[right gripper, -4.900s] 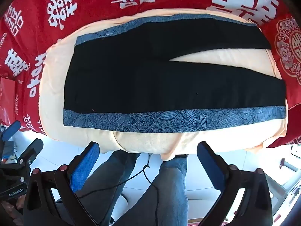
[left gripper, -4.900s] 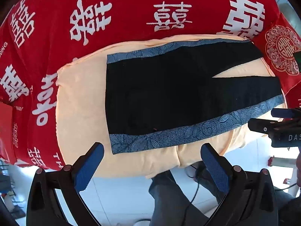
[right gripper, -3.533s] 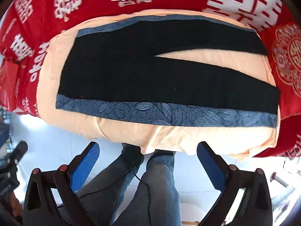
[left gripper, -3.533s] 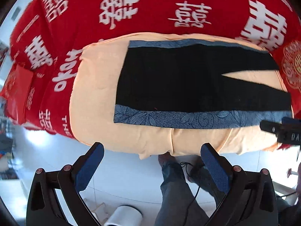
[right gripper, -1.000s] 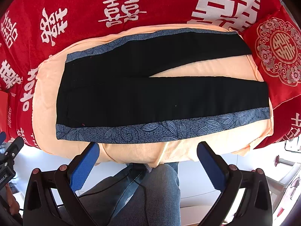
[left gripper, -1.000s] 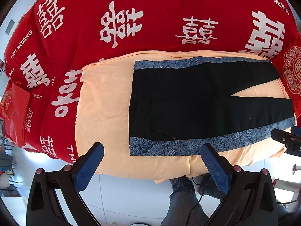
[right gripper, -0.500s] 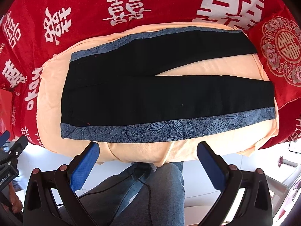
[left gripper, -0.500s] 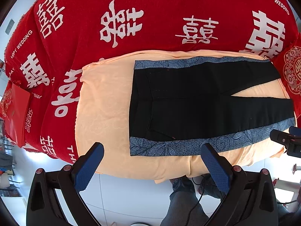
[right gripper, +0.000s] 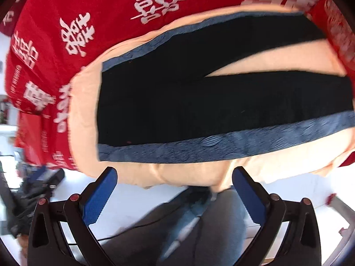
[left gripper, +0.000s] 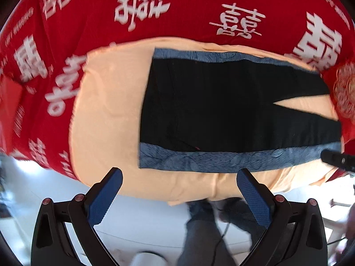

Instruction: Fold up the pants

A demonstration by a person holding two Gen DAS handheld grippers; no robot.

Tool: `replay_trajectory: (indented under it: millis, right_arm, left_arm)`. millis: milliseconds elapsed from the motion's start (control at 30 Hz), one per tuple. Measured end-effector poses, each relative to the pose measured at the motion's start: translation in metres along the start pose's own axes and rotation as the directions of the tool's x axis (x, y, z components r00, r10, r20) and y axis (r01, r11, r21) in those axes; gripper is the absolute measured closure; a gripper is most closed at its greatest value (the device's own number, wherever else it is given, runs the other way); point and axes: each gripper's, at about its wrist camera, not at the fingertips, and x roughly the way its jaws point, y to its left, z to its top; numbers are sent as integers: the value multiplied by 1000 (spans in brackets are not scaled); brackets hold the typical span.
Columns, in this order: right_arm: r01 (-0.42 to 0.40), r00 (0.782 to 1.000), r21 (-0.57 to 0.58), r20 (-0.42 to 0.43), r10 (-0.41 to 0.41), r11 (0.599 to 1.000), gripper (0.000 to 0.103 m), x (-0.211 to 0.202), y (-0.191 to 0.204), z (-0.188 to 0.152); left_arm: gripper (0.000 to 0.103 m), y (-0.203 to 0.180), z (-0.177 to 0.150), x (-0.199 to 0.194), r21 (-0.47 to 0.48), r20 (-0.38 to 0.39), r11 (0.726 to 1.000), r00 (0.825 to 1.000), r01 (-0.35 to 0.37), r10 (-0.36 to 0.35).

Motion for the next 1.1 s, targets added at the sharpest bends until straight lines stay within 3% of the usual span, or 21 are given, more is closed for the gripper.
replay_trajectory:
  millis: [67,233,333,467,533,567,600,700,900,1100]
  right_arm:
    - [-104,994,50,-24,106,993,0,13,-7,-1]
    - [-244,964,165,-64,258,956,0,62,-22,-5]
    - [-330,930,212,-91,355,920,0,103,-27,-9]
    - [-431,874,224,-135,466,874,1,155,-20,-18]
    - [-461,852,227,-159,499,858,10,182,-15,-25]
    - [-475,838,236,-173,518,848,23,198,-13,-29]
    - [-480,830,248,-182,527,841,28,210,-13,-32]
    - [-487,821,283,-175,544,826,33,236,-14,-41]
    - [-542,799,351,-64,598,763,34,245,-29,-33]
    - [-624,770,246,31,637,742,34,201,-7,-4]
  left_arm:
    - [0,8,-2,16,-53,-17,997,998,57,-58]
    - [0,22,-10,74,-175,-70,973,984,152,-167]
    - [0,36,-21,110,-287,-82,939,972,189,-221]
    - [0,48,-32,134,-330,-50,923,973,197,-225]
    - [0,53,-35,142,-340,-39,915,969,216,-243]
    - [0,55,-37,147,-342,-31,912,967,227,-252]
    - [0,56,-38,150,-340,-28,911,966,233,-257]
    - [0,54,-40,159,-304,-28,921,964,243,-263]
    - [0,50,-43,179,-321,-61,900,942,295,-330]
    - [0,47,-38,182,-410,-8,816,894,406,-449]
